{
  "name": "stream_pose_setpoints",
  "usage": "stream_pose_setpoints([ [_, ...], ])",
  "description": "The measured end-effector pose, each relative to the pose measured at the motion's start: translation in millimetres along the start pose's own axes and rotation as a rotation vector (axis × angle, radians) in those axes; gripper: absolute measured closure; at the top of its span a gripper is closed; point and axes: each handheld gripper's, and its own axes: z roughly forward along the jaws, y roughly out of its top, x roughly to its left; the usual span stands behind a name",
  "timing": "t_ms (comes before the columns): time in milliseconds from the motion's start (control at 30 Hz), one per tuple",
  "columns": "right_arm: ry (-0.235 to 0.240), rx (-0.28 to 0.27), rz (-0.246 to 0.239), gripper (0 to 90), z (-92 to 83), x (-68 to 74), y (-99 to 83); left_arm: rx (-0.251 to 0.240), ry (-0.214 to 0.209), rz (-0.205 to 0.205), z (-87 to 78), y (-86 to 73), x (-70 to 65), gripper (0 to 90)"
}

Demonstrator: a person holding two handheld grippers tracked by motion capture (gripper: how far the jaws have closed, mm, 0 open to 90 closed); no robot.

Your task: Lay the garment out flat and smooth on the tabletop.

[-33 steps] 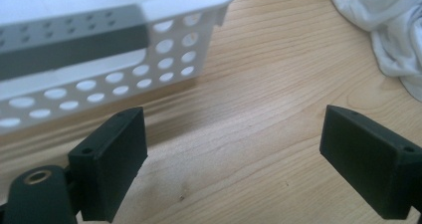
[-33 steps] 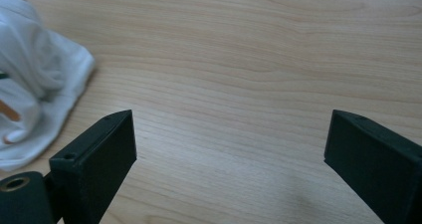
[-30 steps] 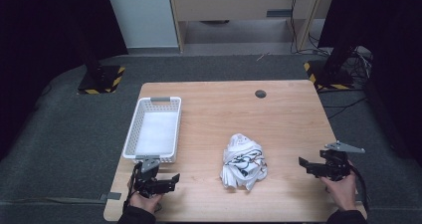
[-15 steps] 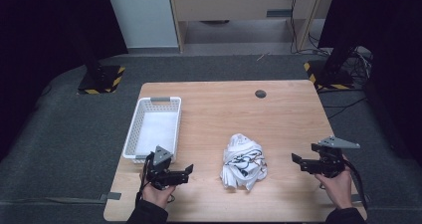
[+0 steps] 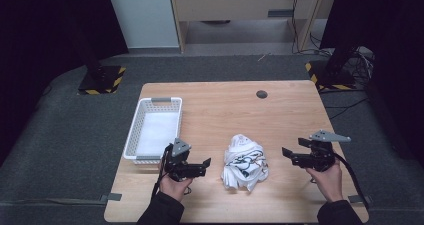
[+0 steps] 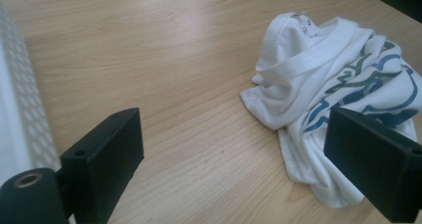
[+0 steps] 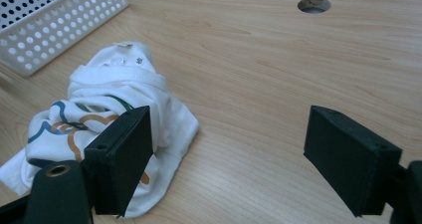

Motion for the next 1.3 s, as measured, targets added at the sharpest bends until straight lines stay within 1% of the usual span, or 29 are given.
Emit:
stream_pose_setpoints([
  [267,0.028,-0.006,-0.006,21.7,8.6,4.0,6.7,-0.001,-0.031,-0.009,21.6,8.6,-6.4,6.4],
  [400,0.058,-0.01,-0.013,22.7,14.6,8.5,11.2,-0.001,-0.04,-0.008,29.6,9.9,-8.4,6.6],
  [467,0.091,-0.013,-0.004,23.7,19.2,10.9,12.8,-0.01,-0.055,-0.006,33.6,10.2,-9.6,6.5],
  [500,0.101,-0.017,-0.01,24.5,22.5,12.8,13.7,-0.01,-0.06,-0.005,35.0,10.4,-10.1,6.7],
  [567,0.11,-0.011,-0.018,25.5,28.1,15.2,14.8,-0.012,-0.07,-0.003,39.5,10.8,-11.9,6.9],
  [700,0.131,0.001,-0.009,29.0,42.3,16.9,14.3,-0.007,-0.079,0.008,48.3,10.6,-15.1,8.3],
  [833,0.143,0.014,-0.008,32.8,53.6,16.7,12.0,-0.01,-0.097,0.0,57.7,10.9,-16.6,10.3],
  [933,0.16,0.019,0.008,34.9,62.0,15.2,10.6,-0.002,-0.121,-0.006,64.4,11.1,-17.9,13.1],
  [1000,0.181,0.026,0.017,36.6,66.9,14.7,9.6,0.006,-0.124,0.01,68.4,10.3,-19.3,15.4],
  [1067,0.195,0.037,0.02,38.0,71.8,14.7,7.7,0.017,-0.138,0.017,73.0,9.3,-19.8,17.7],
  [1100,0.21,0.045,0.026,39.1,74.4,14.8,6.4,0.023,-0.144,0.024,75.0,8.7,-20.0,19.4],
  [1200,0.244,0.058,0.038,43.7,80.8,17.2,2.3,0.04,-0.16,0.031,80.3,6.8,-19.9,27.0],
  [1300,0.259,0.081,0.042,48.4,86.1,18.6,-1.4,0.049,-0.172,0.037,84.1,5.1,-20.4,35.6],
])
